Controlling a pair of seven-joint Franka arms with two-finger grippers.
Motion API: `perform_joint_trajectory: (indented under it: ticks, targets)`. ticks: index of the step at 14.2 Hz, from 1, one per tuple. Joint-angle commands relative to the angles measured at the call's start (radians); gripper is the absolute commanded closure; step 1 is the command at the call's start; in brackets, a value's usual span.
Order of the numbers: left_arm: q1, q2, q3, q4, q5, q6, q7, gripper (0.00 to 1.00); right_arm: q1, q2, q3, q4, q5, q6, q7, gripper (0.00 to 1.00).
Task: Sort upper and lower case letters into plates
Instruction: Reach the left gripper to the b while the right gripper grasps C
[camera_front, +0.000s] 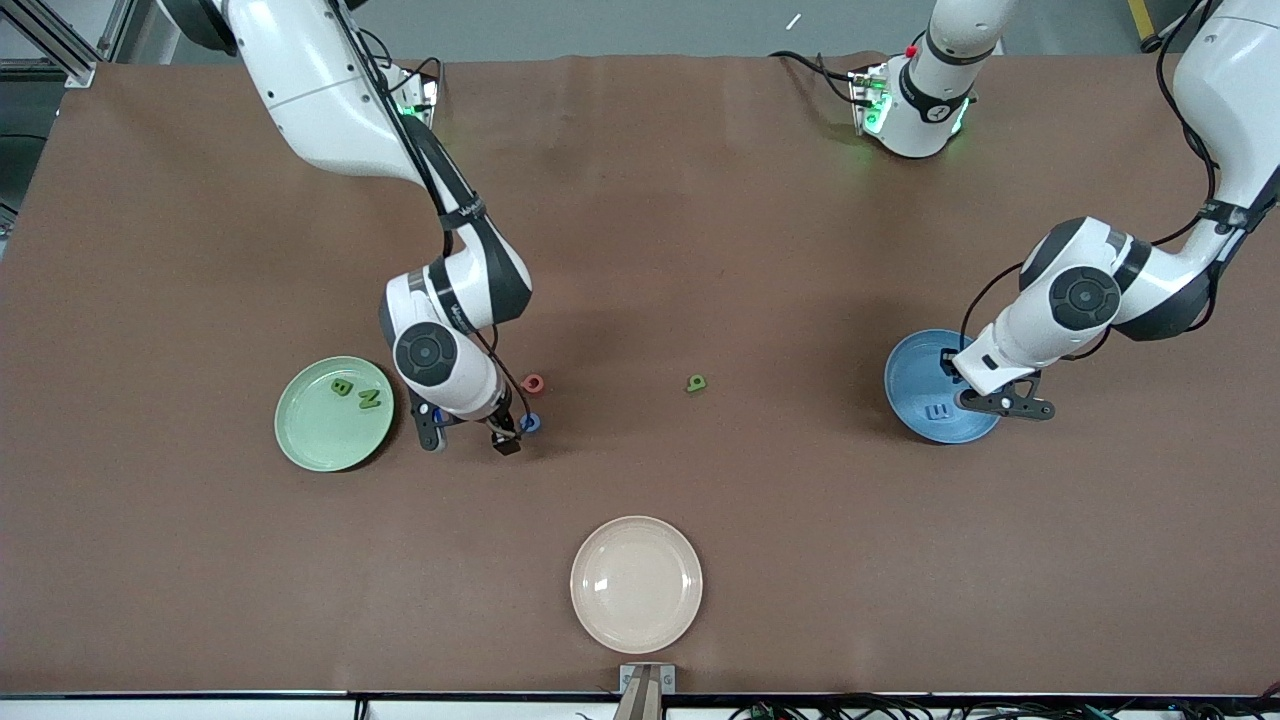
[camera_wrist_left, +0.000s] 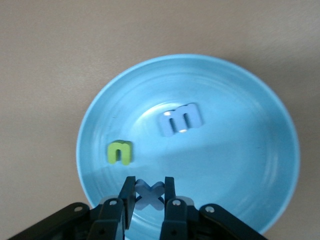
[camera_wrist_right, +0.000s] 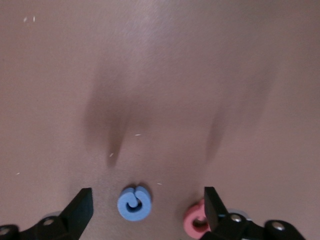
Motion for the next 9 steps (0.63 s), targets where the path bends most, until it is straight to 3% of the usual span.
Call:
perform_joint_trajectory:
  ticks: [1, 3, 9]
  targets:
    - [0.017, 0.014, 0.006, -0.026, 0.063, 0.036, 0.006, 0.92, 0.008, 0.047, -0.011, 0.068, -0.005, -0.012, 0.021, 0.17]
    - [0.017, 0.028, 0.017, -0.032, 0.081, 0.040, 0.006, 0.92, 0.009, 0.074, -0.011, 0.095, -0.004, -0.012, 0.027, 0.25]
    - [0.017, 0.042, 0.034, -0.036, 0.115, 0.047, 0.005, 0.90, 0.040, 0.087, -0.011, 0.099, 0.001, -0.008, 0.056, 0.29]
